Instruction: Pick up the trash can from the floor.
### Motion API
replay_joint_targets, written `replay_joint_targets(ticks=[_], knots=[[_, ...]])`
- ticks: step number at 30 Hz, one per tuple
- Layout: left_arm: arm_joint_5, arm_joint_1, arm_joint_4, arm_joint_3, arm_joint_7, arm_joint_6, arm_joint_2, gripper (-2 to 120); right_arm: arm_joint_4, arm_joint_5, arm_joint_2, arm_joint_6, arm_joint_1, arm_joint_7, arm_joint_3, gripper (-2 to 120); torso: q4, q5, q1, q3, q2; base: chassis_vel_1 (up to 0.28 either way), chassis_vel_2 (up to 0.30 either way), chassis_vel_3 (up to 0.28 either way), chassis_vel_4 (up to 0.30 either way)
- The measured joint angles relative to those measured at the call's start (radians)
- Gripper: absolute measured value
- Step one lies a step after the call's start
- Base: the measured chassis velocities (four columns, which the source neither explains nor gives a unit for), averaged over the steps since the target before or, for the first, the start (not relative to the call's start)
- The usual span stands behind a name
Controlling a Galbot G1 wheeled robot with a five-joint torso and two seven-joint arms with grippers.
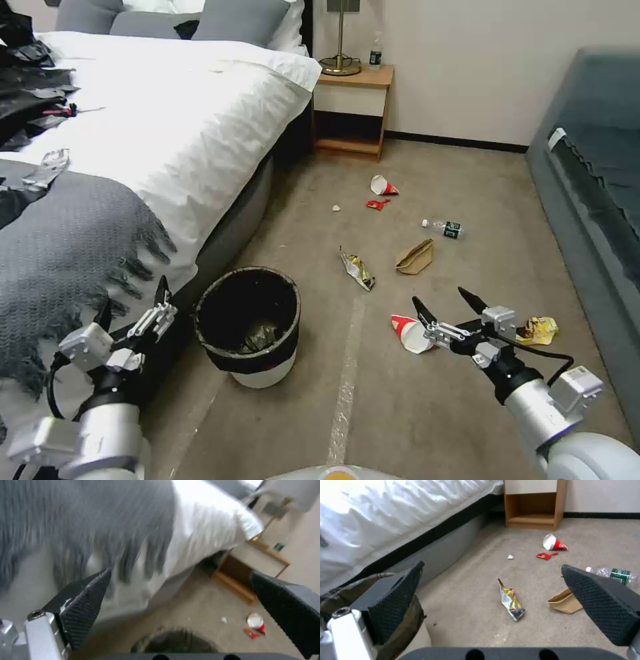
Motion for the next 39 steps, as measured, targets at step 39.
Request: replay_joint_targets(ticks=[39], knots=[[-0.863,-0.502,0.424,0.073,-0.697,0.486,0.307,96,-0.093,-0.061,0.087,0.01,0.016,-0.006,-0.016,100,0.0,0.0002,0.0,0.0,0.0,0.0,0.0,0.0,0.0]])
